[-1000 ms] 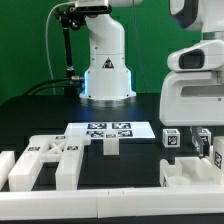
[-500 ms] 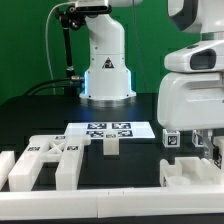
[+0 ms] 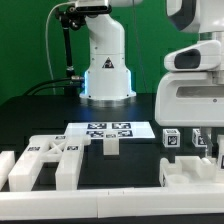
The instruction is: Assemble chair
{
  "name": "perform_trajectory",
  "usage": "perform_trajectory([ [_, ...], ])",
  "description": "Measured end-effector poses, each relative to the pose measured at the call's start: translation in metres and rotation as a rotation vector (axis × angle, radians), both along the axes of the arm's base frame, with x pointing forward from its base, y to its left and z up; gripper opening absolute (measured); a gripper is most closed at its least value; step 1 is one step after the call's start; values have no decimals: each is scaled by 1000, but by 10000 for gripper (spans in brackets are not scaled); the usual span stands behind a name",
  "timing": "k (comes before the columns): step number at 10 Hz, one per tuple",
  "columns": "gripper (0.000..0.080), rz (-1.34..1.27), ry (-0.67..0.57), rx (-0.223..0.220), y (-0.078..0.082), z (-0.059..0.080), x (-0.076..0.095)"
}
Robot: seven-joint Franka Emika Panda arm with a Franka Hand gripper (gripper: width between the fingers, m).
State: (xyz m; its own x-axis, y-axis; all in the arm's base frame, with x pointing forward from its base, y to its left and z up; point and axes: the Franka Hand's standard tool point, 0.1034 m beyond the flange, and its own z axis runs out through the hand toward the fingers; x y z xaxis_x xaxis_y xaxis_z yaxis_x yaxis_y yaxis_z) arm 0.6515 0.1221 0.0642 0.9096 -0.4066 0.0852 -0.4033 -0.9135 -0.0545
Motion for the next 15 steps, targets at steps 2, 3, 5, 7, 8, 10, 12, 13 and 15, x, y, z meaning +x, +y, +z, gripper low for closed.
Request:
perform_trajectory([
  [2, 286, -298, 11, 45, -3, 0, 2],
  [3, 286, -429, 17, 75, -4, 0, 1],
  [5, 287, -733, 40, 139, -3, -1, -1],
  [7, 287, -771, 42, 141, -1, -1, -2],
  [8, 287, -864, 50, 156, -2, -1, -2],
  [10, 287, -942, 55, 165, -2, -1, -2],
  [12, 287, -1210, 91, 235, -6, -2, -2],
  [13, 287, -1263, 103, 253, -6, -2, -2],
  [15, 287, -1442, 121, 281, -12, -2, -3],
])
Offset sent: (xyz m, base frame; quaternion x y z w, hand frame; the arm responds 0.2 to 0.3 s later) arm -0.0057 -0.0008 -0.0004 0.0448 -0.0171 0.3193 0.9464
